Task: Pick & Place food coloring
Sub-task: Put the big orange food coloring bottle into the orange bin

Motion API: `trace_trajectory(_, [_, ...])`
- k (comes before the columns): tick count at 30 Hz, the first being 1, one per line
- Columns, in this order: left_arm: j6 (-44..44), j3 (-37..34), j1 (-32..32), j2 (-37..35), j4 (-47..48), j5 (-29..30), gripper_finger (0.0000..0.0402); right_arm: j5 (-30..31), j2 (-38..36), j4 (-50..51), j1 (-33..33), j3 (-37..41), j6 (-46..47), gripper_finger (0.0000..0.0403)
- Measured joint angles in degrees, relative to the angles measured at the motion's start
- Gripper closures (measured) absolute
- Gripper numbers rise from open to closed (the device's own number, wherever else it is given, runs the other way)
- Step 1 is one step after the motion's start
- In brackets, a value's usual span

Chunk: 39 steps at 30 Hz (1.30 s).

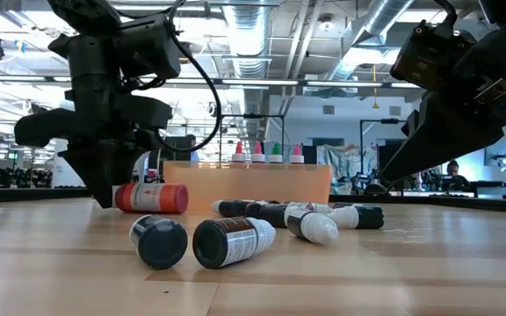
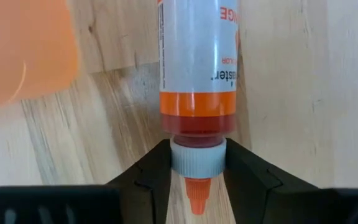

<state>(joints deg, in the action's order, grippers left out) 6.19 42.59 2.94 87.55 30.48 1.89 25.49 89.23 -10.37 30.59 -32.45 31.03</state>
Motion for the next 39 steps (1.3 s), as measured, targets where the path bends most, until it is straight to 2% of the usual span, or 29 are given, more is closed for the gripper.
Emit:
trace_trajectory(5, [-1.48,0.07,0.00,-0.09,3.83,0.04,0.0272,0.01,0.00,0.00,0.00,0.00,-0.02,0.0402])
trace_trajectory(9, [-3.41,0.46,0.62,-0.15,11.70,0.53,0.0271,0.01,0.00,0.00,-0.02,0.00,-0.02,0.0402])
trace_trajectory(15, [-6.31,3.90,3.35,-0.38,22.00,3.87,0.0289,-0.01,0.00,0.00,-0.89,0.00,-0.02,0.0402])
trace_trajectory(21, [-7.23,8.11,6.42,-0.44,26.01,6.42,0.0274,-0.03,0.00,-0.16,-1.20,0.00,0.00,0.0402])
trace_trajectory(32, [-10.80,14.37,10.79,-0.46,34.78,6.29,0.0285,-0.06,0.00,-0.44,-1.18,0.00,0.00,0.0402])
trace_trajectory(39, [-16.48,15.67,13.29,-0.46,44.15,5.54,0.0271,-0.06,0.00,-0.87,-1.18,0.00,0.02,0.0402])
